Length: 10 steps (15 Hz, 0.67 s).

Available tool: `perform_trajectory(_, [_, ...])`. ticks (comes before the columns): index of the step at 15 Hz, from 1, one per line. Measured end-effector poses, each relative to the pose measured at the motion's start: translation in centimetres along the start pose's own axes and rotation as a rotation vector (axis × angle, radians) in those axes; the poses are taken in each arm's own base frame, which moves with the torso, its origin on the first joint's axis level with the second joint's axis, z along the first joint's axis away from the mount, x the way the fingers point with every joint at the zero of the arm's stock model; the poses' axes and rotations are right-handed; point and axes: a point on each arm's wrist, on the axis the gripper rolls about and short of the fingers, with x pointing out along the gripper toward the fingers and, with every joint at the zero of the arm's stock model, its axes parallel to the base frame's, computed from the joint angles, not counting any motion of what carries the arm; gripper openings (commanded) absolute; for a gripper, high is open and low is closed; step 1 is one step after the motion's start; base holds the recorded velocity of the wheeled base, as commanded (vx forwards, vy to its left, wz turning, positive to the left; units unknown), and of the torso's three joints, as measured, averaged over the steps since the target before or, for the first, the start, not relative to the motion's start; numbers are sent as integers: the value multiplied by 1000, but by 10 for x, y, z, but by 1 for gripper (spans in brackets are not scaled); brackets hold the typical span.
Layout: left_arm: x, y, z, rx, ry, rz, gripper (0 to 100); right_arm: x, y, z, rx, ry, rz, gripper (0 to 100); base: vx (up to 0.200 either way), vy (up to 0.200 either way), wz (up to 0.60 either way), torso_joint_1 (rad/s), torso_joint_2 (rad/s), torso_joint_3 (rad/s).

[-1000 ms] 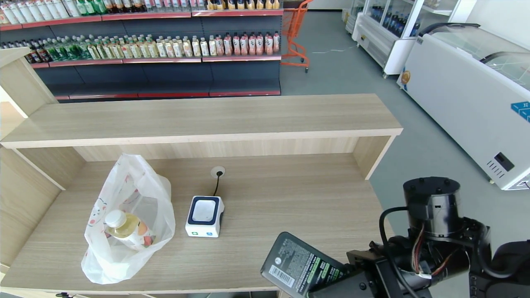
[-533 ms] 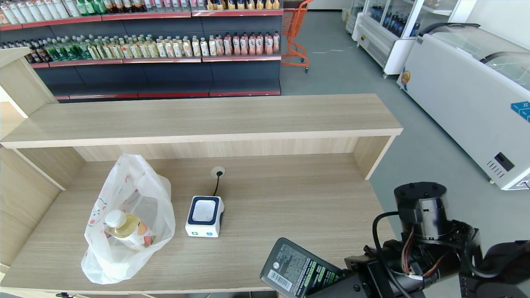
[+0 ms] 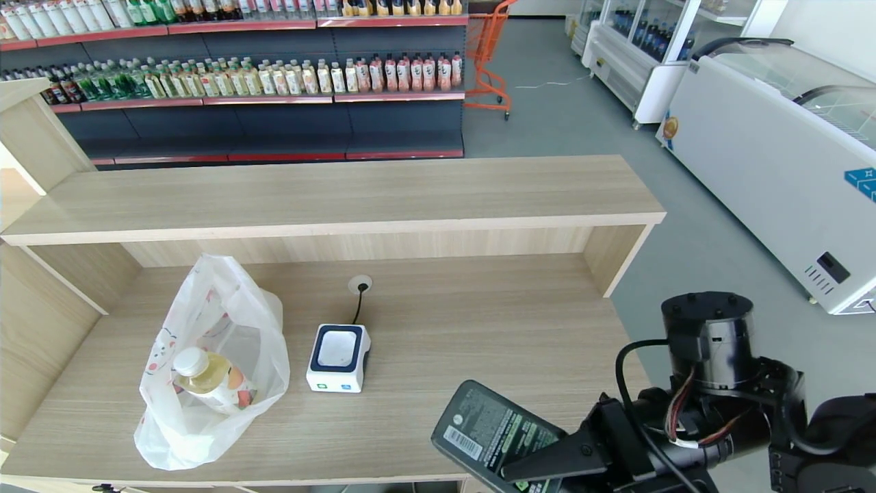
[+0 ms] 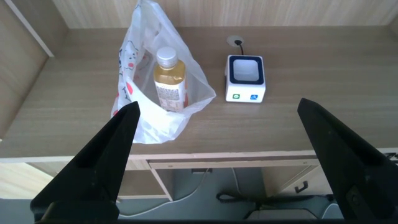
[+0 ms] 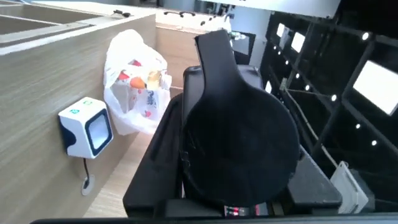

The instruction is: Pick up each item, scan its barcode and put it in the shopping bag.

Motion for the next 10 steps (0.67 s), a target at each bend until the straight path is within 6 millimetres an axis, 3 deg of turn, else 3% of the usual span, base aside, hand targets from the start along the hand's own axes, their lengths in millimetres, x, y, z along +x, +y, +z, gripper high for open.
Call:
perform_trajectory(2, [0,0,0,0,0,0,100,-12,-17,-5,252,178,47,0,0,0,0,0,0,0])
perform_trajectory(5, [0,0,0,0,0,0,100,-58,-32,-3,632,527,27,0,0,0,0,0,0,0])
perform_trajectory(8, [0,0,0,0,0,0,100,-94,-35,7,1044,681,-89,0,0,0,0,0,0,0])
perform_trajectory(10, [0,0,0,0,0,0,100,-111,-35,10,1427,818,-274,0,0,0,0,0,0,0])
